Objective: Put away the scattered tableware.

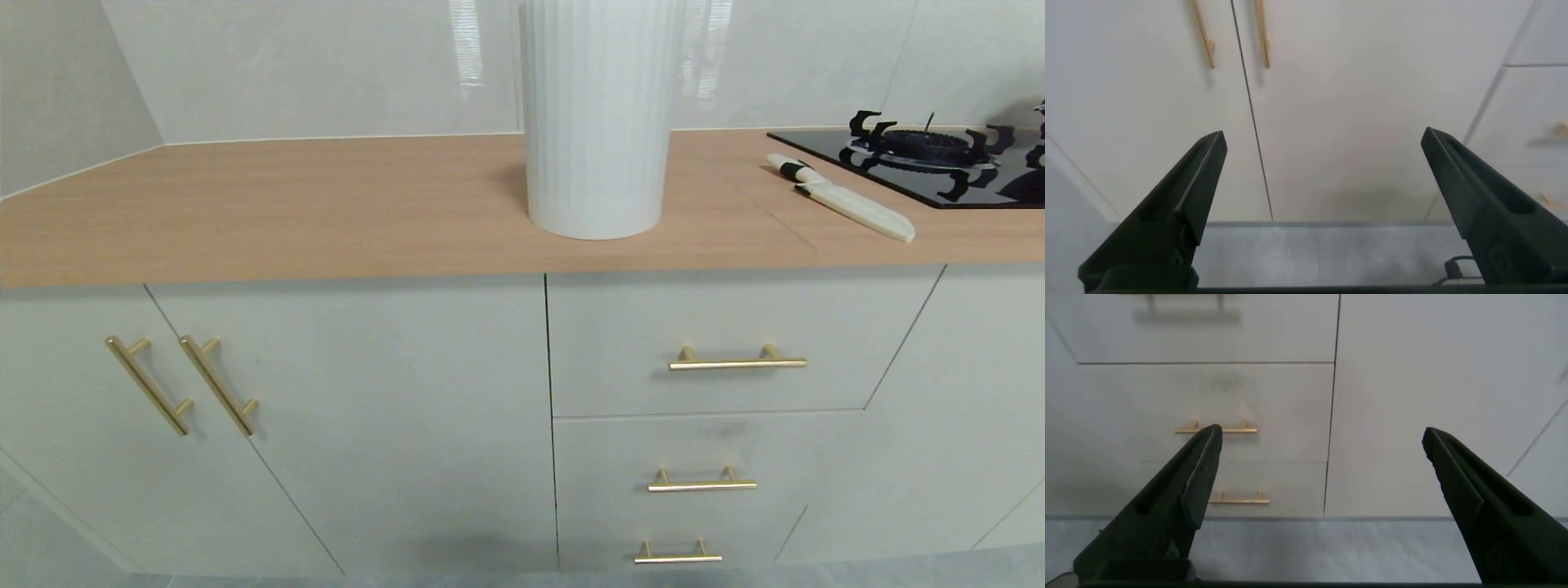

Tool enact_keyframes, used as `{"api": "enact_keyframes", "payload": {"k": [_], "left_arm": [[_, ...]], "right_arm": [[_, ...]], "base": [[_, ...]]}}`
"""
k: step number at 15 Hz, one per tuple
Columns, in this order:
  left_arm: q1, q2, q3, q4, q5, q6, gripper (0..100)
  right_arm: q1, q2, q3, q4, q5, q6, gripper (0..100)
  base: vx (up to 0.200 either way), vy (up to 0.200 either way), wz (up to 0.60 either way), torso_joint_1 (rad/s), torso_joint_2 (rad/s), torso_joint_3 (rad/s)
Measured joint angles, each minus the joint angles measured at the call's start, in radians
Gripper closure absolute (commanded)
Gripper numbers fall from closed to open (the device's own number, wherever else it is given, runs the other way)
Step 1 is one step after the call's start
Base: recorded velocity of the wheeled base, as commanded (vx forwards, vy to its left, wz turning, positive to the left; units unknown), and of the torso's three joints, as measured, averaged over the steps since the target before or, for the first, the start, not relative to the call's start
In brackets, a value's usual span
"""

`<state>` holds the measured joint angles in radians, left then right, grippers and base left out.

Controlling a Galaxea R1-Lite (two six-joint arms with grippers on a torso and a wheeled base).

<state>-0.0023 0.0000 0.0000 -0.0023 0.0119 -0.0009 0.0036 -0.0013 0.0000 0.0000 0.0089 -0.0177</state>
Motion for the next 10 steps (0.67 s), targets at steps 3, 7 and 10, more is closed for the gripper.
{"api": "enact_keyframes", "payload": {"k": [3, 7, 10], "left_arm": [[0.001, 0.0, 0.0, 0.0, 0.0, 0.0, 0], [0.001, 0.0, 0.0, 0.0, 0.0, 0.001, 0], [0.001, 0.0, 0.0, 0.0, 0.0, 0.001, 0]], "right_arm": [[0.001, 0.0, 0.0, 0.0, 0.0, 0.001, 0], [0.001, 0.0, 0.0, 0.0, 0.0, 0.0, 0], [0.001, 0.0, 0.0, 0.0, 0.0, 0.001, 0]], "base": [[0.2, 0.0, 0.0, 0.001, 0.0, 0.002], [0.0, 0.0, 0.0, 0.0, 0.0, 0.0], [0.0, 0.0, 0.0, 0.0, 0.0, 0.0]]}}
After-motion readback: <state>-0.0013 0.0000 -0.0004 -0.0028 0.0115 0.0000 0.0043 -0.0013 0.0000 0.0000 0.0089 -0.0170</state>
